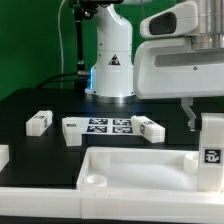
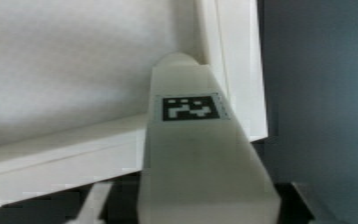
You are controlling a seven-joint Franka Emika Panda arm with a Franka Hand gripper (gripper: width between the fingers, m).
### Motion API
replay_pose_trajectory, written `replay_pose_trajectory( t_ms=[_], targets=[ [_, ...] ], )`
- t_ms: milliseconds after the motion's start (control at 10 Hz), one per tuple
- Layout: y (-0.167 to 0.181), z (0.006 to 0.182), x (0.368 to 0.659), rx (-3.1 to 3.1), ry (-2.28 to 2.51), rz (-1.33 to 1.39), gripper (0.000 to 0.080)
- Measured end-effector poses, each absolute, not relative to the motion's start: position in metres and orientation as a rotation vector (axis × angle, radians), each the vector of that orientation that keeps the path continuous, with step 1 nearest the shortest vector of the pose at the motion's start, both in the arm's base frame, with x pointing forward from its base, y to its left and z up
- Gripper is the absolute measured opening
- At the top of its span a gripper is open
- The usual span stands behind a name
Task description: Assemble desk
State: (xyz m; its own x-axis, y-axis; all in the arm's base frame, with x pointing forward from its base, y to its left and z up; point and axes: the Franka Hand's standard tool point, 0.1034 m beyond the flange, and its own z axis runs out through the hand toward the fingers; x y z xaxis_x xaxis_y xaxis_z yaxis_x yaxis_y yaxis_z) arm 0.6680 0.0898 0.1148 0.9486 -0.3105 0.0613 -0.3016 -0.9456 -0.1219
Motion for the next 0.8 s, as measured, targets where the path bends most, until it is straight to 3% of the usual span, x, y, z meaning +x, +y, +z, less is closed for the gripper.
replay_pose_trajectory(
  t_ms=[300, 800],
  targets=[
    [0.0918, 0.1144, 0.6663, -2.893, 0.928, -0.096, 0.0291],
    [0.0897, 0.1142, 0.6644, -2.760, 1.227, -0.050, 0.0291]
  ],
)
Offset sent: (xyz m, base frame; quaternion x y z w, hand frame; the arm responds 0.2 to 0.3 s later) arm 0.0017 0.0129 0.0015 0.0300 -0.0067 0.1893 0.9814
